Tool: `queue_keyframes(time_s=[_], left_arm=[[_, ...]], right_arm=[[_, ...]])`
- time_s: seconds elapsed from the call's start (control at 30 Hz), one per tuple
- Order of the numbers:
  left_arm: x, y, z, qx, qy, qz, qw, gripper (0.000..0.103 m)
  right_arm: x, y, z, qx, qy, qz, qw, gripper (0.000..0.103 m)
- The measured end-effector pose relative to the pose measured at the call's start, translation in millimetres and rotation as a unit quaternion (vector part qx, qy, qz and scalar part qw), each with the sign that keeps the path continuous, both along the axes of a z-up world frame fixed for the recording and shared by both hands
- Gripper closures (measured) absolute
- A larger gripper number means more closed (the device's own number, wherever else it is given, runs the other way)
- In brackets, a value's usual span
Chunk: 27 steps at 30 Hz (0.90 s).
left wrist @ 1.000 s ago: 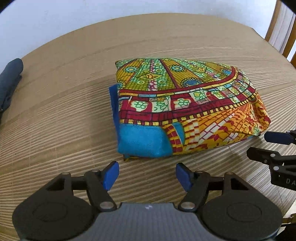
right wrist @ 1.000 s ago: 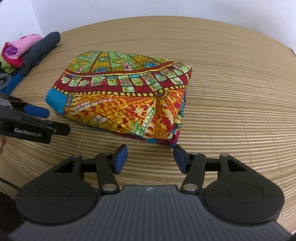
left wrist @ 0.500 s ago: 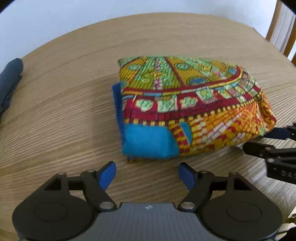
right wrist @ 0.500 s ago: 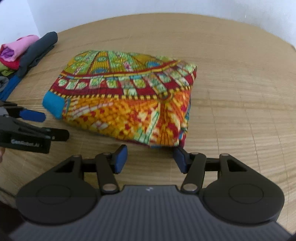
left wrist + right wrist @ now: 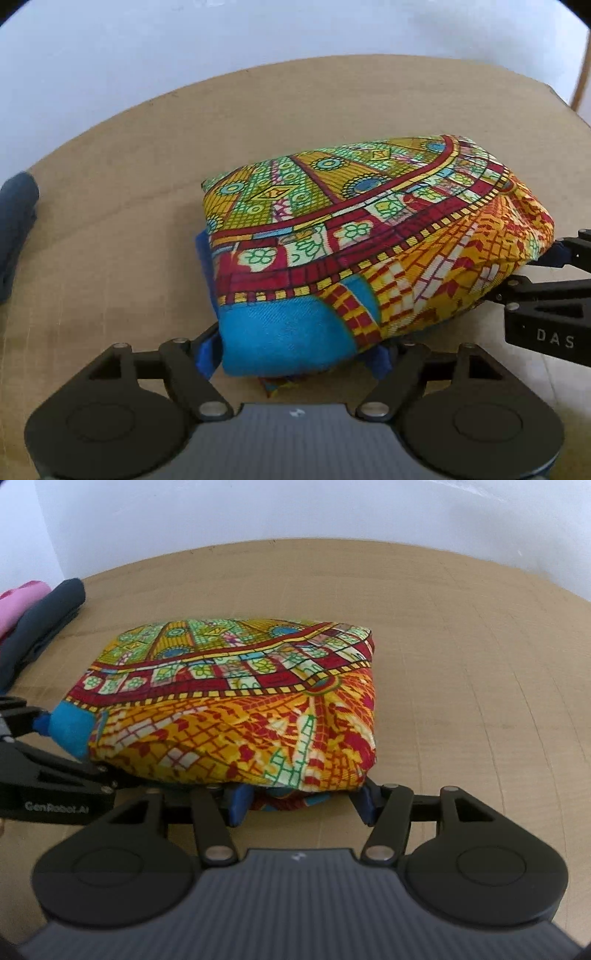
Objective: Fold clothes
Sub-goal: 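Push the folded scarf square with both grippers to neaten its edges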
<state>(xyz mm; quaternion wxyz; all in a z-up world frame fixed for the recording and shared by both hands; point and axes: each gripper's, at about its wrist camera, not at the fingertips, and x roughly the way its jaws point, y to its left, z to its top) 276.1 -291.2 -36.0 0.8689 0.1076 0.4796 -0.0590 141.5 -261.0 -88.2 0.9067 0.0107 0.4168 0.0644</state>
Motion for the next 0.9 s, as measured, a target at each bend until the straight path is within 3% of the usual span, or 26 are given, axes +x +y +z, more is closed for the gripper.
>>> queue_keyframes(time_s=[0.17,0.4,0.57,0.73,0.9], left_arm=[[82,-10,-1,0.032,-0.029,0.011,0.9990,0.024],[187,-1,-5,0.040,-0.057,0.049,0.9964,0.024],[243,-9,-11,0.048,-0.083,0.062,0.9935,0.024],[290,-13,-14,0.052,-0.101,0.072,0.9909,0.023],[296,-3,-18,-0.008,-0.103,0.148,0.9837,0.024]], right_arm=[[81,-3,-5,0.019,-0.024,-0.004,1.000,0.044],[190,6,-11,0.030,-0.058,-0.017,0.998,0.043],[267,11,-15,0.034,-0.081,-0.033,0.996,0.046],[318,13,-18,0.022,-0.098,-0.041,0.994,0.045],[332,15,-15,0.047,-0.087,-0.050,0.994,0.045]])
